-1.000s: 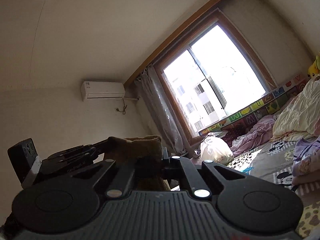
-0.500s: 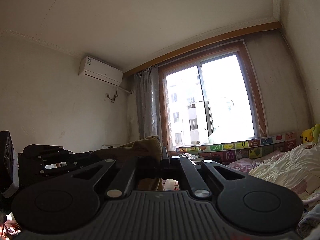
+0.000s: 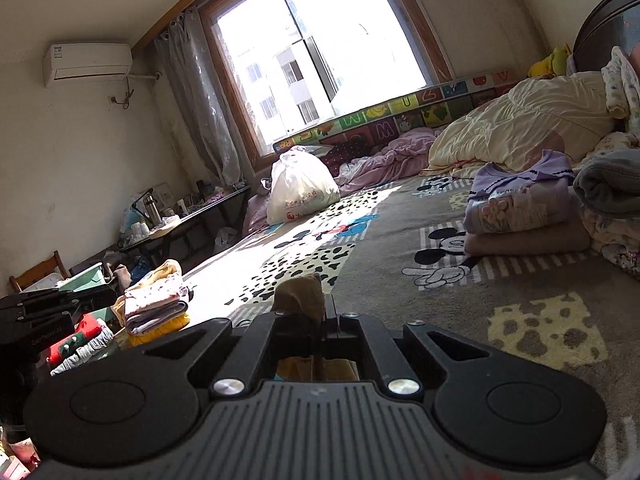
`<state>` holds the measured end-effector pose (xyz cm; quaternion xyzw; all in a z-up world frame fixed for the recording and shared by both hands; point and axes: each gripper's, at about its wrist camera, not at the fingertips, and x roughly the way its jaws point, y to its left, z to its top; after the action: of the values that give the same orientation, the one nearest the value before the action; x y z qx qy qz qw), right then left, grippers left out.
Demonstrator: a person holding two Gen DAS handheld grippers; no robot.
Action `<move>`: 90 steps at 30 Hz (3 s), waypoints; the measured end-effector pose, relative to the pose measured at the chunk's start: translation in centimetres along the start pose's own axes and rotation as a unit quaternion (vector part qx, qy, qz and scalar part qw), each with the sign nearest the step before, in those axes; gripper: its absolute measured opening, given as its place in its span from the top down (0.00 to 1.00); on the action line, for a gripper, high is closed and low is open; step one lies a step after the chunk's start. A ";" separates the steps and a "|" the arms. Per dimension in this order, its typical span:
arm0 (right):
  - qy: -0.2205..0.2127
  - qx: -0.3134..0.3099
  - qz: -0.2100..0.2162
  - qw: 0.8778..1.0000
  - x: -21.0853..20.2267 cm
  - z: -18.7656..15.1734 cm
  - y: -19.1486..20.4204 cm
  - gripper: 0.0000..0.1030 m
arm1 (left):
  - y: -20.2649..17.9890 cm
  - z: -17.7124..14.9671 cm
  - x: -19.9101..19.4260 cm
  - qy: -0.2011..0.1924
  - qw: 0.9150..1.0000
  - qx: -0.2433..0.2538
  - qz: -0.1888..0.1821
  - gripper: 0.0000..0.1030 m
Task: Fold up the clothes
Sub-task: 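Carry the yellow shirt with the left gripper over the bed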
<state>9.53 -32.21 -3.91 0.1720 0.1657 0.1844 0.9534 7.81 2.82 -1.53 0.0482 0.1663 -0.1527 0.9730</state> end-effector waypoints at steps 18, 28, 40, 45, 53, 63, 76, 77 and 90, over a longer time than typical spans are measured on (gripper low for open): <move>0.014 0.100 -0.072 0.992 0.2 -6.1 -8.5 0.95 | 0.3 -3.0 14.5 0.238 0.889 -0.366 -0.137 0.52; 0.019 0.105 -0.070 0.992 0.5 -6.4 -9.4 0.95 | -0.2 -4.7 19.3 0.307 0.858 -0.400 -0.099 0.52; 0.014 0.099 -0.058 0.993 0.5 -6.4 -8.9 0.95 | -1.1 -1.2 14.1 0.185 0.935 -0.271 -0.134 0.97; -0.002 0.103 -0.044 0.994 -0.2 -5.2 -8.6 0.95 | -0.2 3.1 9.0 0.062 0.970 -0.193 -0.133 0.97; -0.109 0.027 0.015 0.994 -4.8 4.4 -3.3 0.95 | 0.9 11.1 -0.2 -0.121 0.986 -0.070 -0.096 0.97; -0.192 -0.102 0.070 0.974 -11.0 14.9 4.7 0.95 | 2.8 15.8 -9.3 -0.236 0.968 -0.039 -0.072 0.97; -0.133 -0.137 0.086 0.978 -11.6 14.2 6.5 0.95 | 4.2 10.5 -9.6 -0.191 0.980 -0.036 -0.050 0.97; -0.122 -0.136 0.085 0.979 -11.0 13.8 6.4 0.95 | 4.5 9.9 -8.7 -0.180 0.982 -0.042 -0.048 0.97; 0.024 -0.085 0.030 0.996 5.4 8.1 2.2 0.95 | 9.2 4.2 5.7 -0.068 0.990 -0.125 -0.008 0.97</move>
<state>16.70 -30.23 2.72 0.0907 0.1668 0.2306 0.9543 17.07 9.37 0.87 -0.0858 0.1184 -0.1412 0.9791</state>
